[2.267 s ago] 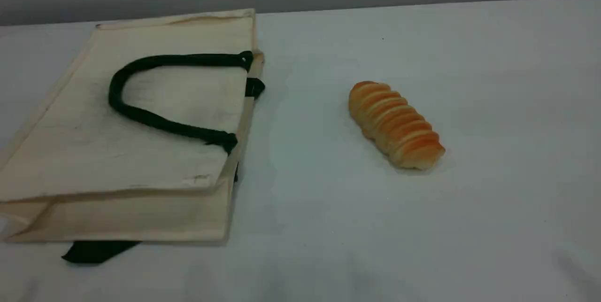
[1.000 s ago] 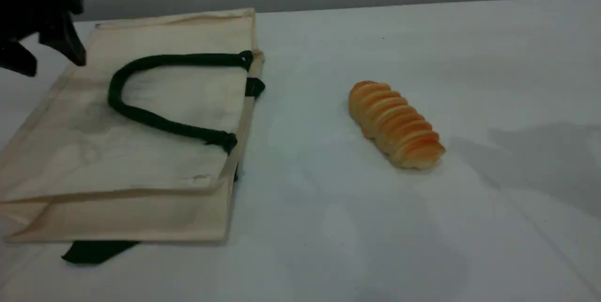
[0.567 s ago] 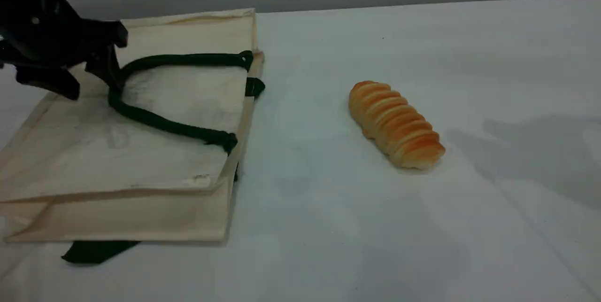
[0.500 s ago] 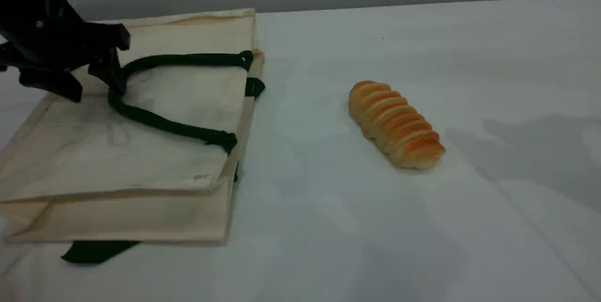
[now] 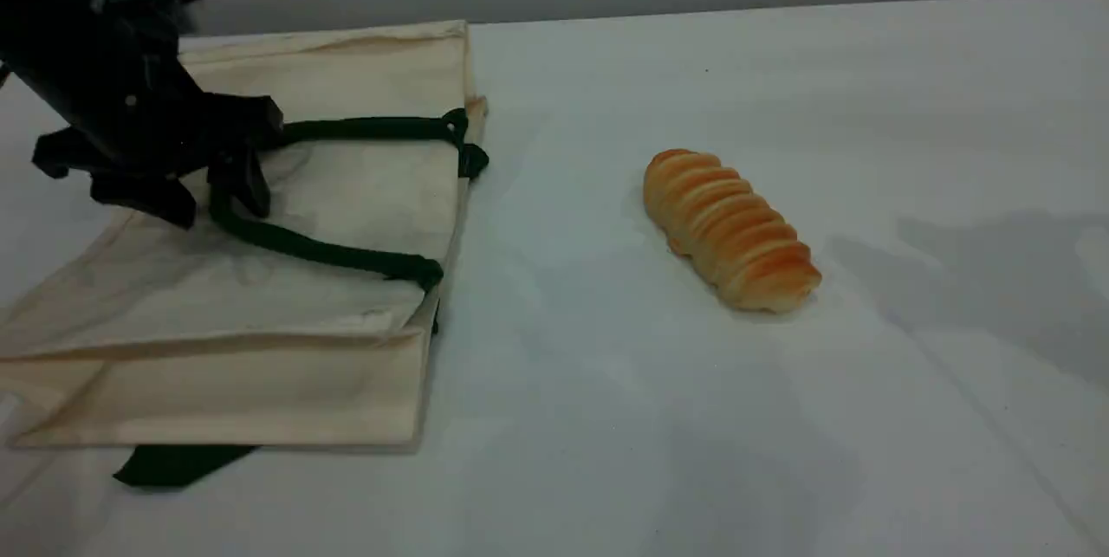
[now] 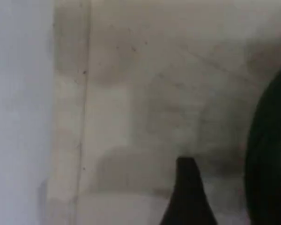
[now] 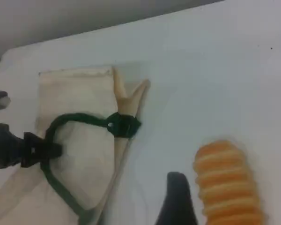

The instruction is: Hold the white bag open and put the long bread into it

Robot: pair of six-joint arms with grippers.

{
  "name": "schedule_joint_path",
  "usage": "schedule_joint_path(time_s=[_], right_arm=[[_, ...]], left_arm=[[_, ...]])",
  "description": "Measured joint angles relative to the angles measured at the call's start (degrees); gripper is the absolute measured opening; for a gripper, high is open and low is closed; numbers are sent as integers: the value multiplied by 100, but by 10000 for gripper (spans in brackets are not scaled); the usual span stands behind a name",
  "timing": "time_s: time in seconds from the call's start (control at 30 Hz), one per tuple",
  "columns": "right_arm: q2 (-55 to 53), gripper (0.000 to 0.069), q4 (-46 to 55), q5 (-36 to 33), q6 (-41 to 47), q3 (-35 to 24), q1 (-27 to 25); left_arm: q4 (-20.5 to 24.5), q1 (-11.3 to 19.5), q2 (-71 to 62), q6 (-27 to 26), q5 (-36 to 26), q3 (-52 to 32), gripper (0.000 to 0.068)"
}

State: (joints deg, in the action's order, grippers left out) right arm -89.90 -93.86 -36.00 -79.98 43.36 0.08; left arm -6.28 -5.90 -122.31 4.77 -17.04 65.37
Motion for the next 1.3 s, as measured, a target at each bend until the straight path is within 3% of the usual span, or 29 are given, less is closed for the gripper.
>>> schedule_joint_path(time_s=[0.2,0.37,0.4,0.6,0.73,0.9,1.07,1.3], right_arm=[[0,498,0,17,0,-7,0],[-28,498,0,17,0,-7,0],[-67,498,-6,17,0,-7,0],[-524,498,-86,194,-322,-7,303],[-932,498,-193,733,-842,-7,729],[-1329,498,-649,1561,-1004,67,1177],[-1771,498,-641,1810,-1004,326,1516],[-2362,498,-620,2073,-999,636,1614]], left_arm=[[21,0,-157,0,35,0,359],[-5,0,-131,-284,-74,5,105],[-5,0,-105,-389,-121,6,84],[-72,-2,288,-477,-886,377,85],[-537,-7,784,-661,-1643,909,85],[-1401,-6,1392,-1613,-2702,1596,85],[-2221,-8,1779,-2191,-3637,2097,85],[-2568,-8,2025,-2240,-4492,2176,85]])
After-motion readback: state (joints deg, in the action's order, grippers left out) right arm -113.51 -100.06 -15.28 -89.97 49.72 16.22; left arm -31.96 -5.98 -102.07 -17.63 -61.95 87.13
